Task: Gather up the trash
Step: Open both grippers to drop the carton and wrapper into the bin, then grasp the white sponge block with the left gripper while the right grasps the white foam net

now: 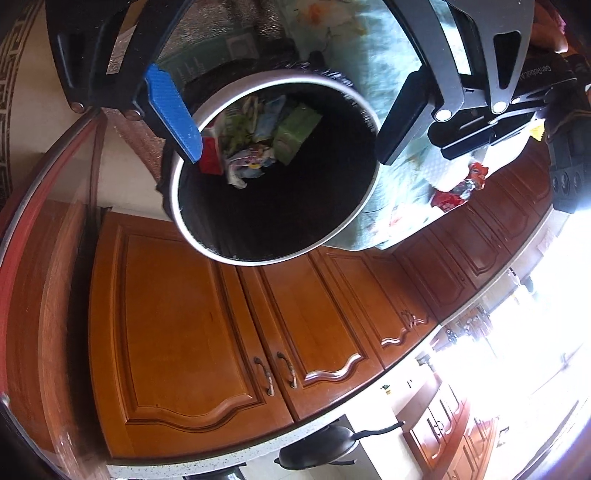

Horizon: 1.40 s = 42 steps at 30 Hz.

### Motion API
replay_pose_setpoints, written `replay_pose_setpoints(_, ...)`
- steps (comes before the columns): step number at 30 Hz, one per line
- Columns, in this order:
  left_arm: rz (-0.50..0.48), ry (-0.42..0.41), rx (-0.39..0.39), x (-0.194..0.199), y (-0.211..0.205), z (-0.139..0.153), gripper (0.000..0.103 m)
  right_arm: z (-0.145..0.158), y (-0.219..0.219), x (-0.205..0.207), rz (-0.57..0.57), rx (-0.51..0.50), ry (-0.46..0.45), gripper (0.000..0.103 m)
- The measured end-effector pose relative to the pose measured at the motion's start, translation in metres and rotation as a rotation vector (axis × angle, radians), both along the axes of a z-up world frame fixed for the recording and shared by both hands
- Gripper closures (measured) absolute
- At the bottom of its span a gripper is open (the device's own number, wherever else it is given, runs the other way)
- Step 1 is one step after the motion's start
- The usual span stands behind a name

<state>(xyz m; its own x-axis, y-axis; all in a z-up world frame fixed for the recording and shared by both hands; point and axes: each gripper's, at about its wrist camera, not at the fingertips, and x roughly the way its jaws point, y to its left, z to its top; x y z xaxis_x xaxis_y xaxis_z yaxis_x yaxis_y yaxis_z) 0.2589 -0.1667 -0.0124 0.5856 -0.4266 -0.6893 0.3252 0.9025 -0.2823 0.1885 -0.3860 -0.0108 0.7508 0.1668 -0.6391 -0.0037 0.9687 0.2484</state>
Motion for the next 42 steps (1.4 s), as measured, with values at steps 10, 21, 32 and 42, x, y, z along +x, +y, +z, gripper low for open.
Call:
replay_pose_setpoints(10, 0.117, 0.032, -0.038, -0.044, 0.072, -0.002, 0.031, -0.001, 0.048, -0.019, 0.076, 0.043, -0.003, 0.005)
replay_pose_setpoints(21, 0.278, 0.046, -0.052, -0.089, 0.155, 0.004, 0.031, -0.010, 0.122, -0.022, 0.211, 0.027, -0.006, 0.005)
replay_pose_setpoints(32, 0.380, 0.059, -0.072, -0.098, 0.203, 0.002, 0.031, -0.024, 0.167, -0.006, 0.259, 0.048, 0.048, 0.005)
replay_pose_setpoints(42, 0.446, 0.066, -0.034, -0.079, 0.223, -0.002, 0.029, -0.030, 0.172, 0.025, 0.200, 0.085, 0.099, 0.005)
